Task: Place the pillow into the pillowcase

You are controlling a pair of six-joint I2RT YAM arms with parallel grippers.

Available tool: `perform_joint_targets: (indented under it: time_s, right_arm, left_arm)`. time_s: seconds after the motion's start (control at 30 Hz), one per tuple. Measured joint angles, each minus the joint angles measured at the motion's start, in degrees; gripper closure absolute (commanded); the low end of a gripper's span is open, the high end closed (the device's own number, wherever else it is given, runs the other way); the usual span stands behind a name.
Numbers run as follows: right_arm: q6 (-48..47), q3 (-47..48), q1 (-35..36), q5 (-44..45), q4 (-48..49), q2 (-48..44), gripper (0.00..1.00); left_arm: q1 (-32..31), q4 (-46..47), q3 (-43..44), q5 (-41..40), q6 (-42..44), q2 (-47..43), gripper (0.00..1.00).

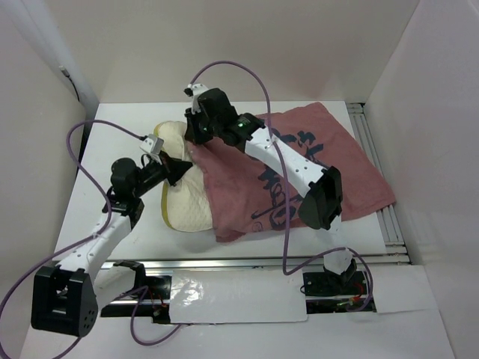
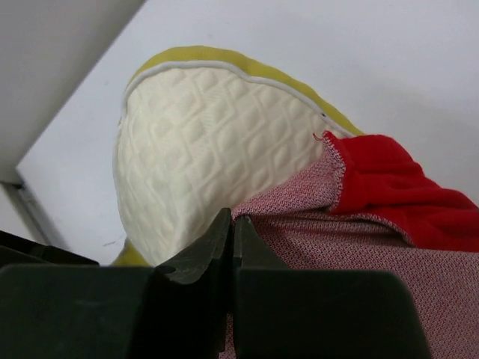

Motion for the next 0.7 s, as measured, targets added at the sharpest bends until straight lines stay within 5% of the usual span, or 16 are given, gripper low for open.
perform_joint_targets:
  time_s: [0.13, 0.4, 0.6, 0.7]
  right_arm:
    - [0.26, 0.0, 0.04, -7.17, -0.13, -1.81, 1.0]
    - [0.9, -2.97, 0.17, -16.98, -0.26, -5.4, 1.0]
    - [2.43, -4.42, 0.17, -16.59, -0.2, -5.49, 1.0]
    - [3.82, -5.18, 0.15, -13.84, -0.61, -3.91, 1.0]
  left_arm:
    - [-1.4, 8.52, -0.72, 8.46, -0.15, -3.3, 1.0]
    - [-3.02, 22.8, -10.16, 10.08, -1.77, -6.03, 1.0]
    - [-5.66, 32.7, -13.22, 3.48, -4.92, 7.3, 0.99]
    - [-5.77, 35.67, -15.15, 0.7, -8.39, 15.34, 0.8]
